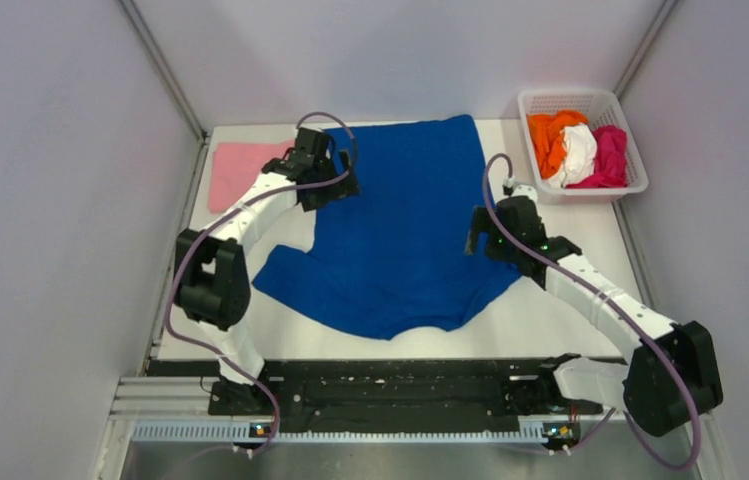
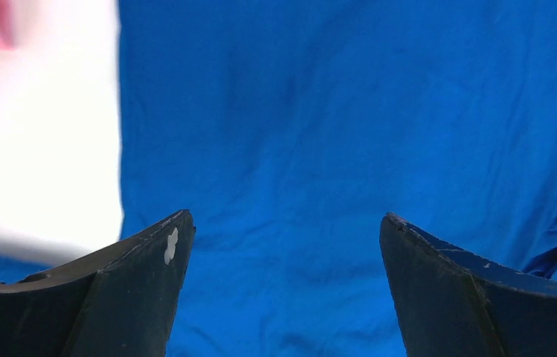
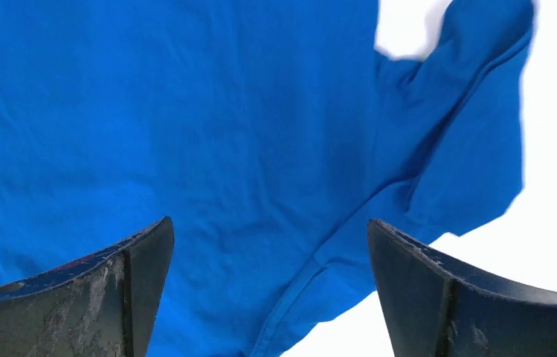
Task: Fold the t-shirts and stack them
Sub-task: Flatten out the tshirt
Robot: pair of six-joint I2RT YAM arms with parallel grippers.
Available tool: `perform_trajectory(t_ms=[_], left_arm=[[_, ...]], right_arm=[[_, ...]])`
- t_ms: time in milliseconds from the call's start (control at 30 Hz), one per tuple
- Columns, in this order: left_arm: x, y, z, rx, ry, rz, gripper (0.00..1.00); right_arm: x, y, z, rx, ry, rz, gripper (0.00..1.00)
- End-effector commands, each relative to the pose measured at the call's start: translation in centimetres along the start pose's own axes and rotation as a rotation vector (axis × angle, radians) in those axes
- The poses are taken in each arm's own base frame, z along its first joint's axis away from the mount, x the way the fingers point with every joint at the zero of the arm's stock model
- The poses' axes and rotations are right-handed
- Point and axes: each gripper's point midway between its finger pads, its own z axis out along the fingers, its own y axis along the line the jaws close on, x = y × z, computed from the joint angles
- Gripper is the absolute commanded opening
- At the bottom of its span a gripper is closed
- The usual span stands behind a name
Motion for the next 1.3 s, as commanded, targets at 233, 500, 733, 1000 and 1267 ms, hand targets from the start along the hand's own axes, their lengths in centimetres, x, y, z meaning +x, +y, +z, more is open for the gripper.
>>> perform_trajectory(t_ms=[233, 500, 733, 1000, 1267], left_arm=[[12.8, 2.0, 3.9, 0.002, 0.266, -0.012, 0.99], [30.2, 1.9, -2.1, 0.125, 0.608, 0.016, 0.99], [35.5, -7.5, -6.6, 0.450, 0.695, 0.246, 0.99], [30.9, -18.2, -6.0, 0.601, 0.585, 0.433, 0.99], [21.1, -13.9, -6.7, 0.495, 0.327, 0.312, 0.99]], right_arm=[[4.0, 0.8, 6.4, 0.067, 0.118, -0.035, 0.99], [4.6, 2.5, 13.4, 0.121, 0.223, -0.063, 0.99], [-1.0, 10.1, 19.4, -0.094, 0.158, -0.181, 0.98], [-9.7, 13.3, 17.2, -0.151, 0.010, -0.361, 0.99], [-10.6, 5.9, 7.4, -0.004, -0.082, -0.177, 0.99]])
